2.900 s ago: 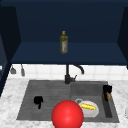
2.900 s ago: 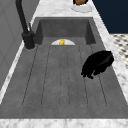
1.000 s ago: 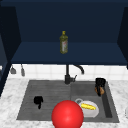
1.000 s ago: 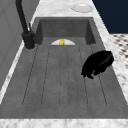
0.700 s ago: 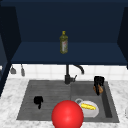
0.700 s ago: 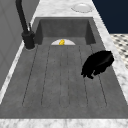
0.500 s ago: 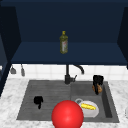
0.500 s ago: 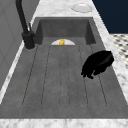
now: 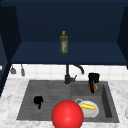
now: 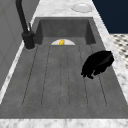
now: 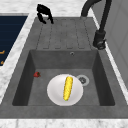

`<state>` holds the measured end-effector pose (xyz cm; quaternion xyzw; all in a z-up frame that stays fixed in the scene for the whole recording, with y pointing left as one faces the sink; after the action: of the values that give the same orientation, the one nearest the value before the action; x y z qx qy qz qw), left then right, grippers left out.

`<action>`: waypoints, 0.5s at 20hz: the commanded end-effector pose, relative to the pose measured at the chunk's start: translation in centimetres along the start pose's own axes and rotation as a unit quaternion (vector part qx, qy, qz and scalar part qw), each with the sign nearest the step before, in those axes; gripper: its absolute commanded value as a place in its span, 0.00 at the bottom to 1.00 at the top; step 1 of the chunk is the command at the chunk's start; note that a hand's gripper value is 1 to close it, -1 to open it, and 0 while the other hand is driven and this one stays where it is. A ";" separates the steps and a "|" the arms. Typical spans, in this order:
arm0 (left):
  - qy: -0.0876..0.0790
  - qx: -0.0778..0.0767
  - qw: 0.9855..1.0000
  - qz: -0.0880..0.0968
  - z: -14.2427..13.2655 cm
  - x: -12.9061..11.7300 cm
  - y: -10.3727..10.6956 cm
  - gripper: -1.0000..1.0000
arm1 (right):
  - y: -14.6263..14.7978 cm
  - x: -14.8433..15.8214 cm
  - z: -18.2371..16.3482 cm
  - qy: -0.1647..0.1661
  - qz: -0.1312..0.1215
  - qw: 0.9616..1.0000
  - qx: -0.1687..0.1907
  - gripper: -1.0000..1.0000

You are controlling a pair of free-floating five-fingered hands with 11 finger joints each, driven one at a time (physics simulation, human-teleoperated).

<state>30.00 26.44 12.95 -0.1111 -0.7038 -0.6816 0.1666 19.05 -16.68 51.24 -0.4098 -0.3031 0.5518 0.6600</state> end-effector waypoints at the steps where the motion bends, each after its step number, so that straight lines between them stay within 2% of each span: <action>1: 0.000 0.000 1.000 0.000 0.0 0.0 0.0 0.50 | -1.1 1.9 1.8 -0.014 0.015 1.000 0.002 1.00; 10: 0.000 0.000 1.000 0.000 0.0 0.0 0.0 0.50 | -5.7 5.8 6.6 -0.012 0.010 1.000 0.002 1.00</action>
<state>30.00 26.44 12.95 -0.1111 -0.7038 -0.6816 0.1666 17.73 -11.12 56.97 -0.4065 -0.3017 0.5534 0.6614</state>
